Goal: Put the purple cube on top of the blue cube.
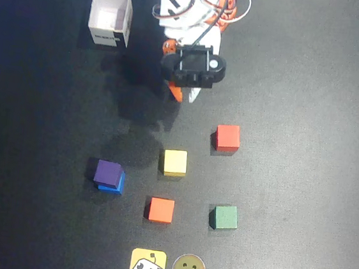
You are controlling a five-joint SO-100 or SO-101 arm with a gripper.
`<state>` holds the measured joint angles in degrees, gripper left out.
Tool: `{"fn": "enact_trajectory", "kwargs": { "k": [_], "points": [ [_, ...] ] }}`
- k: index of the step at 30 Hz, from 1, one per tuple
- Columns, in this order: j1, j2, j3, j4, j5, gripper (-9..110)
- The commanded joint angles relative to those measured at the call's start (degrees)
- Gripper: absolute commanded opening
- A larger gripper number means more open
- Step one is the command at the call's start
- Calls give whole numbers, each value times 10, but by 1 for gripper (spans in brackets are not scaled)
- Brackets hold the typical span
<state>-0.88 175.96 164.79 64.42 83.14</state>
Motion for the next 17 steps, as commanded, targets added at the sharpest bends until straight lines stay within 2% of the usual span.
{"fn": "enact_trajectory", "kwargs": {
  "k": [1,7,17],
  "points": [
    [-4,12,-2,23,-4,4],
    [-6,12,-2,82,49,4],
    [-5,12,-2,82,47,4]
  ]
}}
